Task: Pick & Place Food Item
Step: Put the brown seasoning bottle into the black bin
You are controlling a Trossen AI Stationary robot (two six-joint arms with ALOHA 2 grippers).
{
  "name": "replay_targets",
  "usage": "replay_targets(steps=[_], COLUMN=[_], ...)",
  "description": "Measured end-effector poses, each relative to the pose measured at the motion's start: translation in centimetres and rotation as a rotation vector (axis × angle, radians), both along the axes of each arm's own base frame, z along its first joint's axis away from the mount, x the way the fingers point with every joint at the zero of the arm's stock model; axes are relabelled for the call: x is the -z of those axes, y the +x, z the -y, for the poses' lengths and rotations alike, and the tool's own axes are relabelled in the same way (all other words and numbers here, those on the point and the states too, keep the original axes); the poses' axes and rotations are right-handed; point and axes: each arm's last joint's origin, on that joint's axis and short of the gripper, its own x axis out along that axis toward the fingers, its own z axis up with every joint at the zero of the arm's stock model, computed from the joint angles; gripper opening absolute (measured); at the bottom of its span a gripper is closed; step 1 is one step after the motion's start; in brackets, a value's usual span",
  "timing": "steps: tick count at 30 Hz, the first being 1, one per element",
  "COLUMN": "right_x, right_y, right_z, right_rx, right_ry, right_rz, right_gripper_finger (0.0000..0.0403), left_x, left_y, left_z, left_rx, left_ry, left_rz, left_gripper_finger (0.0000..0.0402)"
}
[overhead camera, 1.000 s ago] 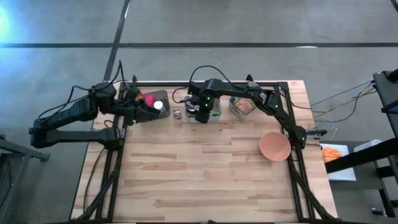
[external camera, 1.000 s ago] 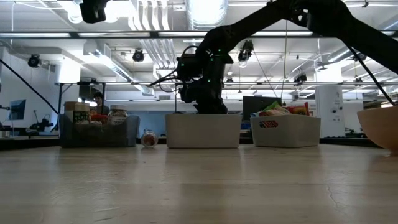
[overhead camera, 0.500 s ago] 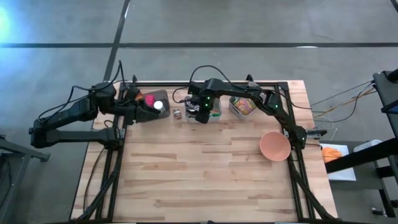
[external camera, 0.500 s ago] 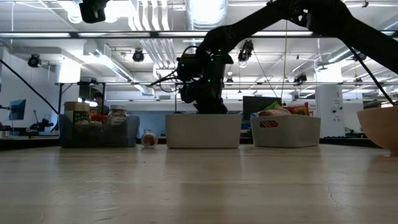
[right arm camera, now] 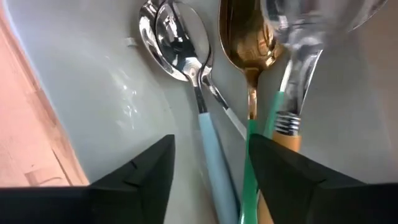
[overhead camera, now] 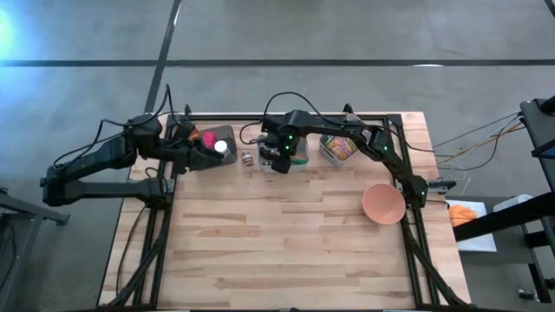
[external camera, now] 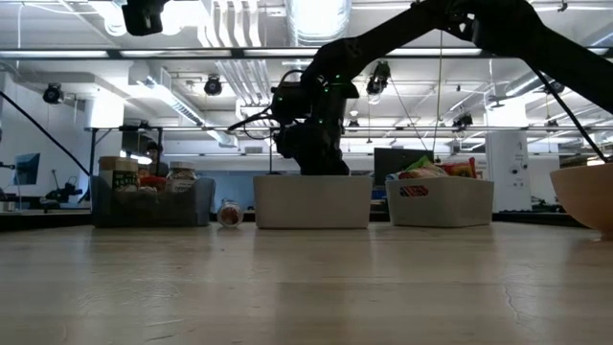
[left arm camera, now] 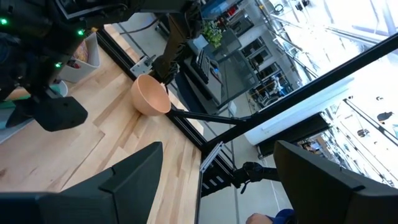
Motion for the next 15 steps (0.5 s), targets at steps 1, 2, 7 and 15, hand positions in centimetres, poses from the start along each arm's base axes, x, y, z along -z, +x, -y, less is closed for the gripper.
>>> replay_targets(steps=[1, 2, 7, 15], right_x=[0.0, 0.0, 0.0, -1.7], right_y=[0.0, 0.0, 0.0, -0.4], right_z=[0.0, 0.0, 0.0, -0.5], right_rx=[0.000, 0.001, 0.010, -0.001], right_ry=[-0.001, -0.004, -0.006, -0.016], right_rz=[0.000, -0.001, -0.006, 0.006], right_gripper_finger=[0.0210, 0.0217, 0.0242, 0.0247], left_x=[0.0, 0.0, 0.1, 0.2], left_y=[0.0, 0.0, 0.0, 0.0], left_z=[0.0, 0.0, 0.0, 0.0], left_rx=[0.000, 0.000, 0.000, -0.001], left_ry=[0.000, 0.000, -0.004, -0.006], left_rz=[-0.001, -0.001, -0.013, -0.021], left_gripper_finger=[0.0312, 0.0312, 0.0312, 0.0312])
